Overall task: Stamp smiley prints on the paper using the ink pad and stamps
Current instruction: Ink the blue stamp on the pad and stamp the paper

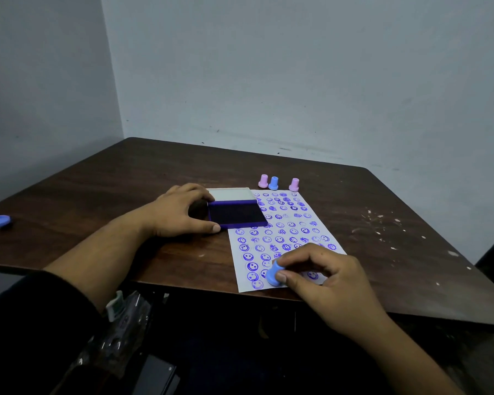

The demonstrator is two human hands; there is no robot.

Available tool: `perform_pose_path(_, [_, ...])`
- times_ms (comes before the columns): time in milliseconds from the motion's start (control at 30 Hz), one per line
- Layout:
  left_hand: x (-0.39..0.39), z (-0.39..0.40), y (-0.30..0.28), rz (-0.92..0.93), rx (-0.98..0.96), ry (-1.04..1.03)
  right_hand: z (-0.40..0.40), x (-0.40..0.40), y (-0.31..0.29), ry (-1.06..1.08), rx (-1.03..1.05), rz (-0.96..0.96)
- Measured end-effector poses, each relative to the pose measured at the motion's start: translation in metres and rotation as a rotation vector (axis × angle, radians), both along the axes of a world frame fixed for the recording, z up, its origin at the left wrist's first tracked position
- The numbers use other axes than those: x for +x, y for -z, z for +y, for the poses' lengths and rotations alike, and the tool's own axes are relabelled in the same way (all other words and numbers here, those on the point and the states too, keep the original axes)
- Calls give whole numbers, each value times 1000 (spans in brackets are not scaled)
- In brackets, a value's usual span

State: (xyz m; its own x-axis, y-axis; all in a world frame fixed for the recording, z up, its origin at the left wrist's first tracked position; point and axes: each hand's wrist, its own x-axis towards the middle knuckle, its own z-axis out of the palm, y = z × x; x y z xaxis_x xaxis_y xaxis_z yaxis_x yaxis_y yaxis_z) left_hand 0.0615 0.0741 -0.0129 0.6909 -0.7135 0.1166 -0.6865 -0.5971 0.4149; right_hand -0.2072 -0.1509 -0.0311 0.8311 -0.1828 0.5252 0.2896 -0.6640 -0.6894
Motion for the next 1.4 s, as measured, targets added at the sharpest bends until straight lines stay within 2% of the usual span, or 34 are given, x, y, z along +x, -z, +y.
perform_pose_path(467, [-2,0,-1,7,1,-5,1,-1,2,-8,-65,21])
perform_pose_path(1000, [-2,-1,-1,-10,-5,-7,3,-1,-4,-3,-278,-6])
perform_pose_path(1400, [-1,-1,0,1,-11,-5,5,-1,-4,-1,-257,1])
